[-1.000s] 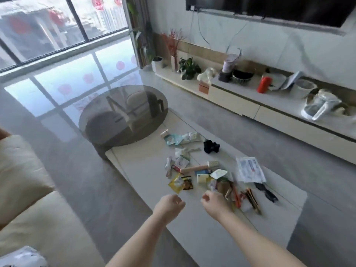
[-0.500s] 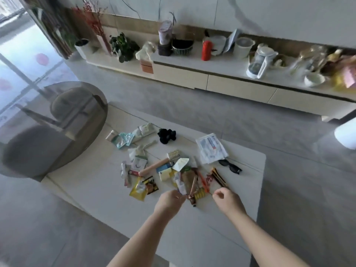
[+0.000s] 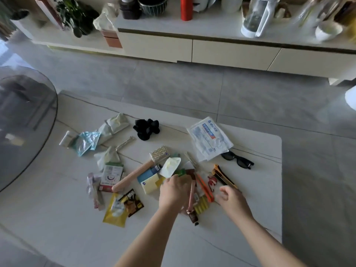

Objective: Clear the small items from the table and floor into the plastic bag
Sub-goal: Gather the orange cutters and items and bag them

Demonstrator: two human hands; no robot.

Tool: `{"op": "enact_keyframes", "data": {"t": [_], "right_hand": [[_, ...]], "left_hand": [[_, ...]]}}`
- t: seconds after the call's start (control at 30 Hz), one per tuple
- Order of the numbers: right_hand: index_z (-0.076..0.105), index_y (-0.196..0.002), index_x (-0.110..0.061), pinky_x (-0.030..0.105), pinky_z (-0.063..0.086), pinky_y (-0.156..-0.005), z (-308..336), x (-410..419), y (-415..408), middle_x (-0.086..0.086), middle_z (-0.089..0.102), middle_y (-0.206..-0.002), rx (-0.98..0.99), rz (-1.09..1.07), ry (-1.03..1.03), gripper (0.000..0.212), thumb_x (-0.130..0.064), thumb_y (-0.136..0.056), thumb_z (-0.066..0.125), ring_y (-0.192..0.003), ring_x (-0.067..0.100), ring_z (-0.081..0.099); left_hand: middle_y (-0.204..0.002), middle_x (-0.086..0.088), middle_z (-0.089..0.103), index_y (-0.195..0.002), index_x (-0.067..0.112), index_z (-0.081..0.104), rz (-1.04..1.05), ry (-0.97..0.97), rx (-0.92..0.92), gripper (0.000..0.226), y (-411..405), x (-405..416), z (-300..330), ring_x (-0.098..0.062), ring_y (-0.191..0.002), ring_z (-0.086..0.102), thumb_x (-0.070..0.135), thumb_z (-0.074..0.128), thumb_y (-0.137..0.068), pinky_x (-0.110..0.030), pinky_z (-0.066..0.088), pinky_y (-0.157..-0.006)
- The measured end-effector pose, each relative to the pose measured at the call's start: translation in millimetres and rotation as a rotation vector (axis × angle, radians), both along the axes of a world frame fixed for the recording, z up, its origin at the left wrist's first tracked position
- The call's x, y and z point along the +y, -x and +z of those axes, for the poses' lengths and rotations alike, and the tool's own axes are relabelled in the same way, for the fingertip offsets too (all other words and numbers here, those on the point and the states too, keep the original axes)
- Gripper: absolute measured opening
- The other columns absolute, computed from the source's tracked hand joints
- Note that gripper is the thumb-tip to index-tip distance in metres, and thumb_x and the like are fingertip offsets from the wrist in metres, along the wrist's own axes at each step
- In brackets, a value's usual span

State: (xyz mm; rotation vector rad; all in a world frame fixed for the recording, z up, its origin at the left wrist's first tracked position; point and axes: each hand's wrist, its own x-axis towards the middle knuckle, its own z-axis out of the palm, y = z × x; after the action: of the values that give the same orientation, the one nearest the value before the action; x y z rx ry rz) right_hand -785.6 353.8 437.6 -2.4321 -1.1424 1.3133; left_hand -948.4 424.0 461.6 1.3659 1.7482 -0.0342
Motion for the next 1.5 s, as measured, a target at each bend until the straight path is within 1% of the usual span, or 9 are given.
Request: {"op": "enact_keyframes", "data": {"t": [0.13, 0.23, 0.53, 0.83, 0.93, 1.0, 1.2, 1.37, 1.5], "right_hand": [[0.044, -0.136, -0.024, 0.023, 0.038, -0.080, -51.7, 18.4, -1.4, 0.000, 0.049, -0.134, -0.067, 0.092, -0.002, 0.044, -0.033, -0.094, 0.053, -0.112, 0.015, 0.049], [0.041, -0.140, -0.024, 0.027, 0.041, -0.089, -83.5, 28.1, 1.9, 0.002, 0.045, -0.139, -0.090, 0.084, -0.034, 0.048, -0.032, -0.094, 0.053, -0.122, 0.018, 0.049], [0.052, -0.133, -0.024, 0.024, 0.041, -0.078, -125.1, 38.1, 16.4, 0.004, 0.046, -0.124, -0.225, -0.056, -0.122, 0.042, -0.017, -0.092, 0.058, -0.110, 0.020, 0.050], [0.043, -0.101, -0.011, 0.017, 0.034, -0.052, -104.9, 36.8, 9.3, 0.002, 0.045, -0.099, -0.090, -0.084, -0.197, 0.022, -0.023, -0.091, 0.058, -0.075, 0.015, 0.047], [0.044, -0.102, -0.015, 0.025, 0.044, -0.062, -100.3, 33.5, 9.9, -0.001, 0.053, -0.097, -0.056, 0.020, -0.157, 0.011, -0.019, -0.094, 0.051, -0.079, 0.014, 0.052], [0.046, -0.103, -0.017, 0.029, 0.048, -0.070, -104.0, 31.2, 13.2, -0.001, 0.055, -0.100, -0.064, 0.096, -0.121, 0.015, -0.019, -0.090, 0.053, -0.085, 0.016, 0.054], [0.050, -0.114, -0.015, 0.022, 0.044, -0.064, -120.4, 27.8, 32.3, 0.003, 0.053, -0.115, -0.150, 0.062, -0.056, 0.028, -0.021, -0.089, 0.061, -0.091, 0.015, 0.057], [0.055, -0.095, -0.018, 0.022, 0.037, -0.051, -117.2, 34.4, 29.7, -0.002, 0.061, -0.087, -0.178, 0.029, 0.045, 0.020, -0.035, -0.087, 0.060, -0.073, 0.013, 0.057], [0.051, -0.075, -0.017, 0.021, 0.038, -0.049, -107.7, 27.3, 23.7, -0.003, 0.055, -0.070, -0.029, -0.134, -0.026, 0.019, -0.028, -0.089, 0.058, -0.061, 0.009, 0.053]], "left_hand": [[-0.155, 0.000, 0.024, -0.147, 0.024, 0.028, -0.037, -0.050, 0.144, 0.061, 6.6, 27.8, -67.7, -0.024, -0.144, 0.016, 0.038, 0.050, -0.092, -0.039, 0.026, -0.114], [-0.160, 0.000, 0.009, -0.150, 0.026, 0.018, -0.043, -0.078, 0.199, 0.067, 8.9, 43.3, -101.7, -0.025, -0.148, 0.005, 0.037, 0.051, -0.093, -0.043, 0.020, -0.119], [-0.145, 0.001, 0.042, -0.143, 0.028, 0.035, 0.098, -0.202, 0.086, 0.065, 6.5, 52.3, -141.0, -0.024, -0.130, 0.038, 0.026, 0.065, -0.086, -0.040, 0.037, -0.105], [-0.107, -0.002, 0.066, -0.115, 0.016, 0.063, 0.225, -0.400, -0.014, 0.024, 11.6, 52.3, -116.5, -0.021, -0.095, 0.059, 0.021, 0.053, -0.095, -0.037, 0.050, -0.082], [-0.100, 0.000, 0.063, -0.105, 0.018, 0.062, 0.359, -0.409, -0.078, 0.017, 19.3, 47.1, -99.3, -0.022, -0.091, 0.057, 0.025, 0.049, -0.096, -0.037, 0.049, -0.078], [-0.091, 0.003, 0.060, -0.098, 0.020, 0.058, 0.495, -0.363, -0.093, 0.014, 24.6, 40.8, -91.0, -0.020, -0.087, 0.055, 0.028, 0.047, -0.097, -0.033, 0.043, -0.074], [-0.093, -0.003, 0.063, -0.107, 0.011, 0.058, 0.867, -0.061, -0.373, 0.016, 29.0, 2.6, -100.4, -0.016, -0.083, 0.058, 0.020, 0.056, -0.094, -0.027, 0.047, -0.067], [-0.095, -0.008, 0.062, -0.097, 0.015, 0.056, 0.851, 0.153, -0.441, 0.010, 20.5, -25.5, -114.9, -0.021, -0.082, 0.060, 0.015, 0.063, -0.089, -0.040, 0.054, -0.076], [-0.098, -0.007, 0.060, -0.107, 0.012, 0.054, 0.876, 0.175, -0.443, 0.020, 15.7, -31.0, -117.5, -0.016, -0.078, 0.057, 0.014, 0.063, -0.089, -0.027, 0.050, -0.061]]}}
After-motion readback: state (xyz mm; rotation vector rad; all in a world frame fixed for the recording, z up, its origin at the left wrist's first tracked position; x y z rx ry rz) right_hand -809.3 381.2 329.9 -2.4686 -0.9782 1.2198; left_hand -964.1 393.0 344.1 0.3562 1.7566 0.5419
